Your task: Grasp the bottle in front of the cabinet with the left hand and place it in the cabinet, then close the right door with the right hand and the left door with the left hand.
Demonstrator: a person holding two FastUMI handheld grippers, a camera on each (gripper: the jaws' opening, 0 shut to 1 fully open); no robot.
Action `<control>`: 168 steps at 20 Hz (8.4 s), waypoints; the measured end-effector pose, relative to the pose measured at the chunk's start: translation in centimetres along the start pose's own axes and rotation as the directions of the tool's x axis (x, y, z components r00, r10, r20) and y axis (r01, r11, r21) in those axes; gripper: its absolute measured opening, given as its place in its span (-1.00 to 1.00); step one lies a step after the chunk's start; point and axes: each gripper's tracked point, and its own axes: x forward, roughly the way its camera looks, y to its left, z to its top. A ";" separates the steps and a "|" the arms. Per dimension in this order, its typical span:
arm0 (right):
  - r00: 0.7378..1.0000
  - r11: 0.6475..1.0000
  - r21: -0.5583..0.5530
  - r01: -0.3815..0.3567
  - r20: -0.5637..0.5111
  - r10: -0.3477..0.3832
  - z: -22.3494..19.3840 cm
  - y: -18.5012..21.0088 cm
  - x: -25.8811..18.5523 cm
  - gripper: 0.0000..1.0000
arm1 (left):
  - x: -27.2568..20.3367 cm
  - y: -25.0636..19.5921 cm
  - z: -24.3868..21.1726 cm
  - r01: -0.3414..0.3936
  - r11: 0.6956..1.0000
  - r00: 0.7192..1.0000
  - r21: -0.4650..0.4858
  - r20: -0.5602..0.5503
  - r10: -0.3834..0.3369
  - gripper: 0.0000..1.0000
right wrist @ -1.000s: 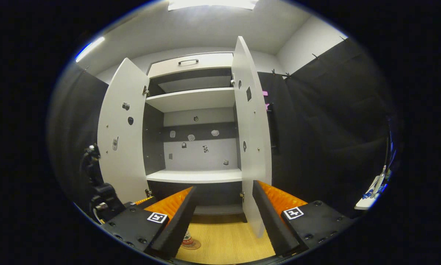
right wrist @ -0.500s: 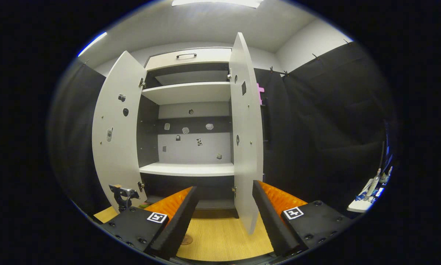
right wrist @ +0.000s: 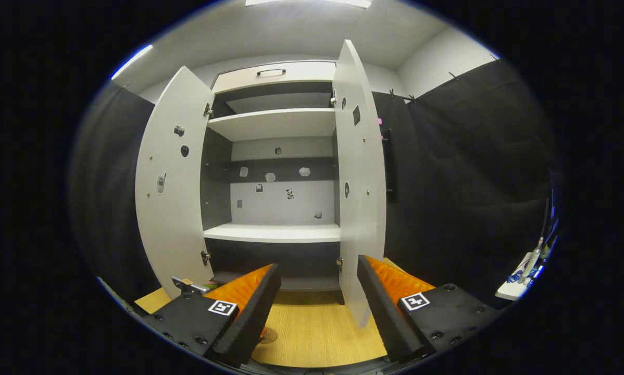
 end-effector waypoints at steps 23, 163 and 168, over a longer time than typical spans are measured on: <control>0.984 0.982 0.057 0.179 0.011 -0.180 -1.2 -6.8 -0.6 0.96 | 2.1 -2.2 38.0 0.168 0.985 0.944 -0.045 0.294 -0.148 0.46; 0.974 0.976 -0.062 -0.209 0.080 0.214 8.9 5.4 23.0 0.90 | -24.5 20.4 27.7 -0.358 0.876 0.782 -0.323 0.410 0.470 0.89; 0.972 0.977 -0.025 -0.214 0.092 0.215 8.7 5.2 23.2 0.91 | -25.0 22.1 27.8 -0.378 0.840 0.759 -0.388 0.390 0.522 0.89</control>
